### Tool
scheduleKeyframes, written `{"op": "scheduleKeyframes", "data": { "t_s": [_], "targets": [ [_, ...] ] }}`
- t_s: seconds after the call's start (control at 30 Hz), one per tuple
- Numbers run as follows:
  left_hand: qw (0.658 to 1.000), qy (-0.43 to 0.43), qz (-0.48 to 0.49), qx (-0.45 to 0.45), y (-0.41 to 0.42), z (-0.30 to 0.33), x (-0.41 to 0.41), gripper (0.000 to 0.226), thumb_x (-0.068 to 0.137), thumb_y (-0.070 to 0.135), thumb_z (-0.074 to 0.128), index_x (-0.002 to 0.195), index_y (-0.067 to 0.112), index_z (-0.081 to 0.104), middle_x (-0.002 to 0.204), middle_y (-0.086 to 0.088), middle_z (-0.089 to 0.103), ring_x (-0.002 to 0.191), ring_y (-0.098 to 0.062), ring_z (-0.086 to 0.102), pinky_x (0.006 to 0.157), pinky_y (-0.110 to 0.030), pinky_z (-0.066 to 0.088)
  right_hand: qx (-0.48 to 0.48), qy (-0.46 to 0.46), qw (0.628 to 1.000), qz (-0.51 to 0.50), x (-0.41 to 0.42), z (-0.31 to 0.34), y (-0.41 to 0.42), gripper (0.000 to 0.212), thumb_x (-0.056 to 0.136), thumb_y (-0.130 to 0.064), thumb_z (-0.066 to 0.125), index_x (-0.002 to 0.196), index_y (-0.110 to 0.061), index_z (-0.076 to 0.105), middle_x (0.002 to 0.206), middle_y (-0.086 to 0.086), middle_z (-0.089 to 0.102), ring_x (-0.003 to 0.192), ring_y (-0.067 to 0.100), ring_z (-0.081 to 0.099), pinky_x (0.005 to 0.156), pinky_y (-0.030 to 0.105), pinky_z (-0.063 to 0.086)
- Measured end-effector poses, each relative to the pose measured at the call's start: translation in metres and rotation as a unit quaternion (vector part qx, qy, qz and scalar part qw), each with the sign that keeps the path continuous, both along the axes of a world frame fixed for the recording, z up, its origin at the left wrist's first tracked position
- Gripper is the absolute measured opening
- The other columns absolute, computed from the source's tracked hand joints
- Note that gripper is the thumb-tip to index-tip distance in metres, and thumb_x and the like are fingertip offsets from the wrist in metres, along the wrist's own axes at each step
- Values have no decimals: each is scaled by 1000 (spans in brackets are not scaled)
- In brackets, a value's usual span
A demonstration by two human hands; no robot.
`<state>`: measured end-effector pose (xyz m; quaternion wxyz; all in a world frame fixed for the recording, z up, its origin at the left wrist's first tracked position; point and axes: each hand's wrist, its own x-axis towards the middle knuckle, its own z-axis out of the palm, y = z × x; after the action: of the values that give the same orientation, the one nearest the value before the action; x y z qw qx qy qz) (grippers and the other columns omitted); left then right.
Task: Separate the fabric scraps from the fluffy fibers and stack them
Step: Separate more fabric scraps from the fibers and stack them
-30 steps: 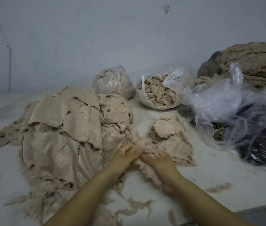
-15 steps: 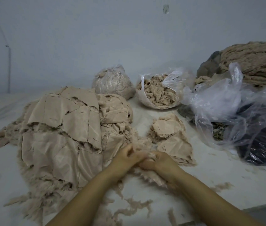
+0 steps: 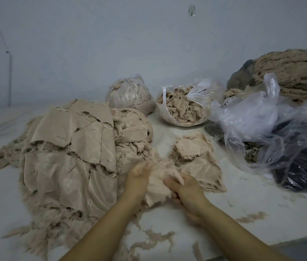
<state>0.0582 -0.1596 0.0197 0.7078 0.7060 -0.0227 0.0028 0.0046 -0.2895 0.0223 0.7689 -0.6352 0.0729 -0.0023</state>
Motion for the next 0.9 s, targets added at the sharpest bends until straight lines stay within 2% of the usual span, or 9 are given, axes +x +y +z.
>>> {"op": "scheduleKeyframes", "data": {
  "t_s": [0.17, 0.27, 0.37, 0.47, 0.57, 0.67, 0.77, 0.83, 0.9],
  "targets": [
    [1000, -19, 5, 5, 1, -3, -1, 28, 98, 23, 48, 108, 2, 63, 104, -19, 68, 91, -29, 66, 84, -42, 54, 12, 16, 1000, 14, -2, -2, 0, 13, 89, -18, 66, 88, -5, 69, 63, 4, 69, 54, 13, 64, 48, 24, 48],
    [995, -59, -61, 44, -8, -5, -10, 29, 97, 24, 49, 95, -1, 64, 84, -12, 70, 72, -20, 64, 64, -30, 51, 50, 5, 999, -14, 2, -2, 9, 18, 90, -21, 65, 98, -6, 69, 85, 12, 73, 76, 22, 71, 65, 32, 56],
    [998, -18, 48, -37, -8, -4, -3, 29, 99, 20, 47, 80, 3, 61, 57, -3, 63, 50, -11, 57, 49, -22, 45, 55, -18, 991, -125, 9, -5, 17, 15, 93, -14, 59, 93, 1, 62, 80, 15, 69, 76, 24, 67, 68, 31, 55],
    [985, 34, 170, -16, 8, -2, 11, 38, 98, 30, 48, 87, -4, 63, 52, -25, 48, 42, -7, 40, 44, -31, 38, 53, -12, 986, -160, 11, -6, 7, 24, 94, -18, 58, 91, 6, 59, 83, 21, 67, 84, 24, 65, 76, 32, 52],
    [997, 46, 55, 21, 13, -5, 5, 49, 88, 55, 49, 77, 11, 64, 40, -4, 42, 36, -6, 36, 37, -23, 30, 52, -17, 989, -136, 10, -9, -1, 19, 92, -20, 61, 98, -3, 66, 89, 11, 73, 84, 22, 70, 77, 31, 56],
    [994, 79, -80, 7, -1, -5, -8, 41, 80, 52, 62, 80, 11, 66, 51, 0, 61, 36, -9, 50, 36, -15, 32, 33, -22, 994, -104, 10, -11, 9, 18, 92, -18, 61, 95, -1, 67, 72, 6, 74, 65, 17, 71, 52, 23, 53],
    [995, 74, -24, -63, -4, -1, -6, 26, 92, 27, 59, 92, 2, 65, 62, -6, 68, 46, -13, 61, 42, -18, 45, 43, -28, 989, -141, 10, -13, 5, 18, 93, -20, 60, 87, -5, 66, 73, 8, 72, 65, 19, 68, 55, 26, 53],
    [997, 62, -14, -34, -1, 4, -5, 27, 95, 24, 55, 96, -2, 65, 72, -11, 71, 60, -19, 66, 55, -26, 52, -47, -65, 985, -155, 11, -13, -7, 22, 93, -25, 61, 76, -12, 64, 69, 2, 69, 66, 16, 65, 59, 25, 49],
    [998, 43, -42, -2, -4, 12, -7, 25, 96, 23, 54, 89, 1, 63, 52, 2, 65, 42, -6, 58, 41, -15, 43, -153, -97, 967, -181, 14, -8, -20, 25, 90, -30, 64, 69, -16, 64, 65, -4, 67, 65, 15, 61, 61, 27, 46]
  ]
}}
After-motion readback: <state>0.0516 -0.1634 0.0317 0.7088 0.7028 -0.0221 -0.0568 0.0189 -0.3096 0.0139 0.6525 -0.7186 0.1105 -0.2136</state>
